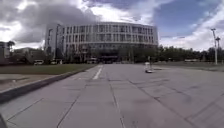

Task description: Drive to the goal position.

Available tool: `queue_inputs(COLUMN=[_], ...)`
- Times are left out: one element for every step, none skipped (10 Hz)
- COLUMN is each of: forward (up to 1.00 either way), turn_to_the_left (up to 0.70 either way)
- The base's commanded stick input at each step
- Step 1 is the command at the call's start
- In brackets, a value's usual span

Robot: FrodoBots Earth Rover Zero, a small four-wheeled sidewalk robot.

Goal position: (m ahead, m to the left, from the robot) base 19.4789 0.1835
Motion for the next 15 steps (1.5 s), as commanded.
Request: queue_inputs(forward=[0.7, 0.7, 0.7, 0.7, 0.7, 0.7, 0.7, 0.7, 0.7, 0.7, 0.7, 0.7, 0.7, 0.7, 0.7], turn_to_the_left=[0.01, 0.01, 0.01, 0.01, 0.01, 0.01, 0.01, 0.01, 0.01, 0.01, 0.01, 0.01, 0.01, 0.01, 0.01])
